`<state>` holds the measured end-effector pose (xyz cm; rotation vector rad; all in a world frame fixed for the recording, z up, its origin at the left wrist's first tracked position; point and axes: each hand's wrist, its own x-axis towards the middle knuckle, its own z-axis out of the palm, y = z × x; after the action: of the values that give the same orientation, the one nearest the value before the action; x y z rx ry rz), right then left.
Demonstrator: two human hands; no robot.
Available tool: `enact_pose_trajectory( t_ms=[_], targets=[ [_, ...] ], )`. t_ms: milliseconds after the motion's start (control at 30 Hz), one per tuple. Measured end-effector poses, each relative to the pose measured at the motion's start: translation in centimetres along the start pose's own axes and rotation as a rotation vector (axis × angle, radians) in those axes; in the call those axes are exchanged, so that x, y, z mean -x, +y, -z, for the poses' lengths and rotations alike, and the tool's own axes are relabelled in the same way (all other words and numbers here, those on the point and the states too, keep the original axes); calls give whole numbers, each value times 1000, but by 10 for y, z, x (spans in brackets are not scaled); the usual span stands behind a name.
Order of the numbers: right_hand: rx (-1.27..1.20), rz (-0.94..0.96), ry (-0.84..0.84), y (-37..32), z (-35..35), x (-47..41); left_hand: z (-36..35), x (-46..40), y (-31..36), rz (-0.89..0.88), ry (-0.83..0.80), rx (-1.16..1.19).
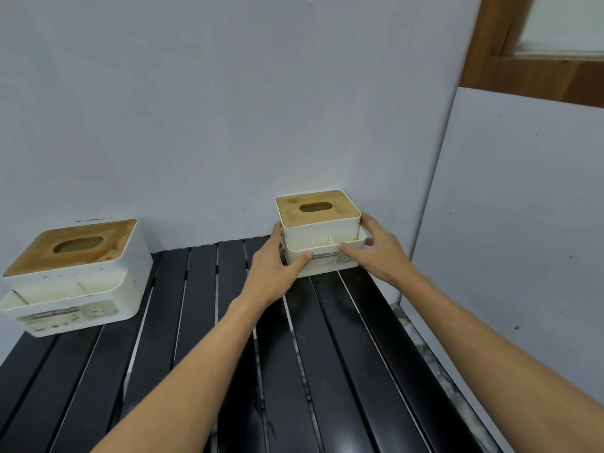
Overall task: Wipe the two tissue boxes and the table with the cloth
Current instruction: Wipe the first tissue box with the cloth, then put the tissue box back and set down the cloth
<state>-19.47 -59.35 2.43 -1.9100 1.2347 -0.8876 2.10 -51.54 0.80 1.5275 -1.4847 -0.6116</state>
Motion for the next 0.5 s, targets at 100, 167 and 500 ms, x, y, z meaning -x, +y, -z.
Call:
enact_pose_trajectory(
  t_ms=[100,167,500],
  targets=[
    [10,-17,13,1,-1,1,0,2,1,26,3,6],
    [19,-24,15,0,-2,4,0,5,1,48,7,8],
    [127,-36,49,-37,4,73,36,75,24,147,30,-93]
  ],
)
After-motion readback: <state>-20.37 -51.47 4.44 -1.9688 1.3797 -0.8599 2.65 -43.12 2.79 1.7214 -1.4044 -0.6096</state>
